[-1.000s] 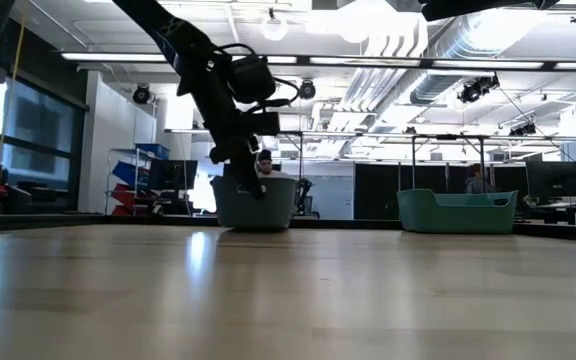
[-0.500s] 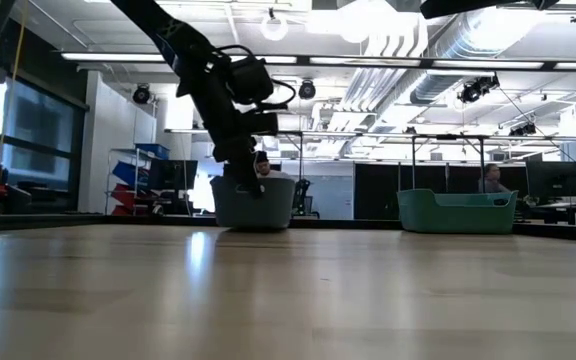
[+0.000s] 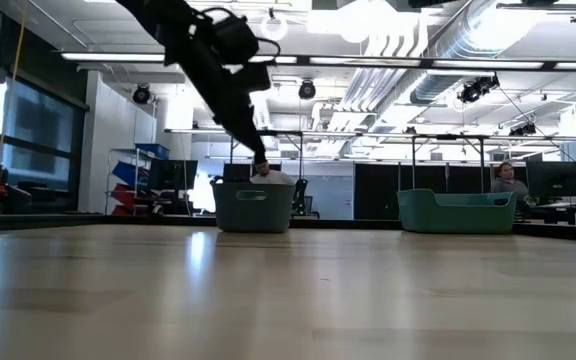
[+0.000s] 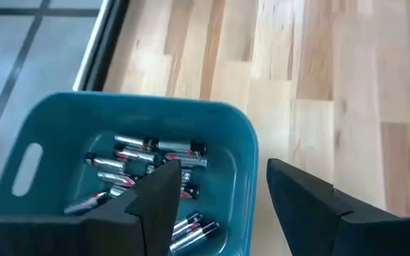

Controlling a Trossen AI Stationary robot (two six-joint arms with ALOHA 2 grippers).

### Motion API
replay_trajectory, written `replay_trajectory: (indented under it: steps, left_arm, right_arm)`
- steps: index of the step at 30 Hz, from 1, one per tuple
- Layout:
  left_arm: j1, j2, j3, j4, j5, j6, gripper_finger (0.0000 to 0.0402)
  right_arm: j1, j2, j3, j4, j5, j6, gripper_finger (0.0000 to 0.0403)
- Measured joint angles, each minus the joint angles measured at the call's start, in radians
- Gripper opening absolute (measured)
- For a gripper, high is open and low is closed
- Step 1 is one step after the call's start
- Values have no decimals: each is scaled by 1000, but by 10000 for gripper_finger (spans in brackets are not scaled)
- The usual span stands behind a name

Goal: Sort batteries
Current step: Move the green bin to the right side of the blue bin

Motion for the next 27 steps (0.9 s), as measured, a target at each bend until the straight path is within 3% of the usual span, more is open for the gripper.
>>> replay_trajectory:
  steps: [5, 11, 14, 20, 24, 27]
  left_arm:
    - [0, -57, 0, -4, 2, -4, 202]
    - [-1, -164, 0, -11, -6, -85, 202]
    - [-16, -233, -12, -39, -10, -133, 202]
    - [-80, -374, -96, -119, -52, -195, 202]
    - [-140, -461, -186, -113, -93, -259, 202]
    - [-190, -513, -256, -102, -114, -304, 202]
  right_arm:
    - [-58, -5, 0, -18, -67, 120, 154]
    - [-257, -125, 0, -259, -263, 289, 166]
    - [-442, -210, 0, -400, -410, 263, 195]
    - [-922, -246, 0, -411, -734, -64, 257]
    - [-1207, -197, 0, -375, -812, -137, 264]
    - [-1356, -142, 0, -359, -888, -188, 263]
